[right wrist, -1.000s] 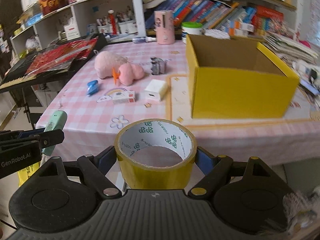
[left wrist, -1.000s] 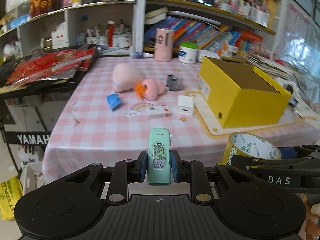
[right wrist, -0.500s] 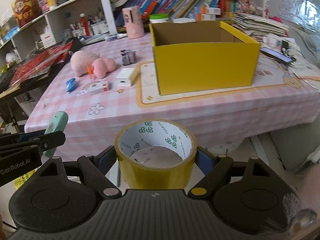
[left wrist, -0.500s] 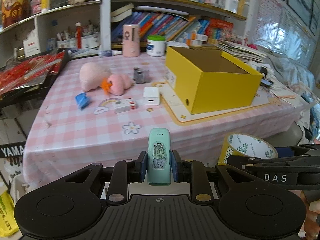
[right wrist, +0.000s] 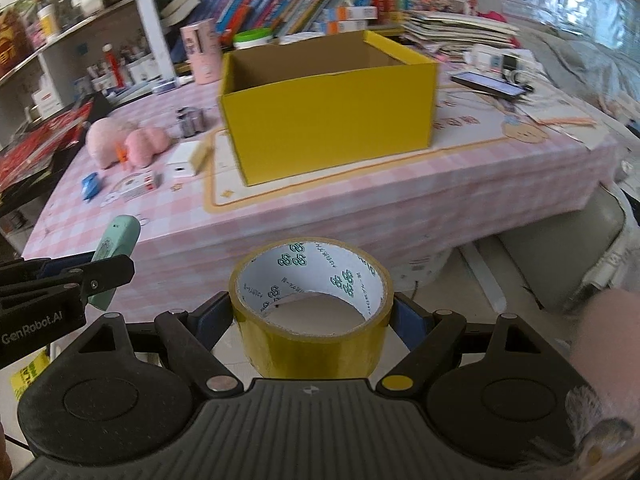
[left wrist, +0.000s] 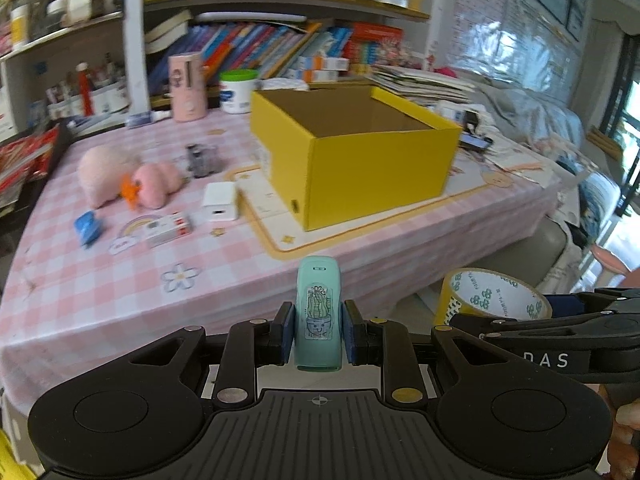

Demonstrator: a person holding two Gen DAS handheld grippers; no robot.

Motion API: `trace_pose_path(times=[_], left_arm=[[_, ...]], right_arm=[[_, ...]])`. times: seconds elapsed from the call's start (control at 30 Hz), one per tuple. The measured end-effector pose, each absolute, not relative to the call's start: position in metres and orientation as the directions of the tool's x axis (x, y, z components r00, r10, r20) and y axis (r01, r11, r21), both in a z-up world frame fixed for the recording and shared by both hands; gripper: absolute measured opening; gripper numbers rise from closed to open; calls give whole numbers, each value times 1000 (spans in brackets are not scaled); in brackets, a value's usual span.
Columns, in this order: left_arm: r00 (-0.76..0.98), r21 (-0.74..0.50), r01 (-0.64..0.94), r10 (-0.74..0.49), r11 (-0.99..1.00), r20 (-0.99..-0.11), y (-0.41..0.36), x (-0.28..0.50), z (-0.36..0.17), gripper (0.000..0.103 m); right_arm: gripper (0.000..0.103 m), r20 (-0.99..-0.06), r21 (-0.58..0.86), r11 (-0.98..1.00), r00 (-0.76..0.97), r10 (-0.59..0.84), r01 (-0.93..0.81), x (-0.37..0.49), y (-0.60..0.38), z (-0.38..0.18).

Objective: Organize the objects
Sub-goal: 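Carry the tape roll and stapler toward the yellow cardboard box with both grippers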

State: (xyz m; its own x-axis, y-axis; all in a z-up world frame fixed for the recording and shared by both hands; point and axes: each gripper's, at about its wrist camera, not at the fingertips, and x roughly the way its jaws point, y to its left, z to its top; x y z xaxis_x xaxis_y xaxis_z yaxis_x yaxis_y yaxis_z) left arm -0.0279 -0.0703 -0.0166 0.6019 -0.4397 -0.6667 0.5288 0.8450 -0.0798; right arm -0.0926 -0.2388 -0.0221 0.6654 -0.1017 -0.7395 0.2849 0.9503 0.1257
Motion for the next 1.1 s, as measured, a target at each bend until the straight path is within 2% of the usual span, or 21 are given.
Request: trace_pose_path(times=[0.23,1.1], left_arm=[[582,-69,569,-461,819,-670,-88,-26,-17,23],[583,-68,583,-475,810,-660,-108,-11,-11,23]], right_arm=[[83,-742,134,934,658,-126,331,-97,-256,-23],[83,-739,116,937,659,-141,331,-80,-272,-17]])
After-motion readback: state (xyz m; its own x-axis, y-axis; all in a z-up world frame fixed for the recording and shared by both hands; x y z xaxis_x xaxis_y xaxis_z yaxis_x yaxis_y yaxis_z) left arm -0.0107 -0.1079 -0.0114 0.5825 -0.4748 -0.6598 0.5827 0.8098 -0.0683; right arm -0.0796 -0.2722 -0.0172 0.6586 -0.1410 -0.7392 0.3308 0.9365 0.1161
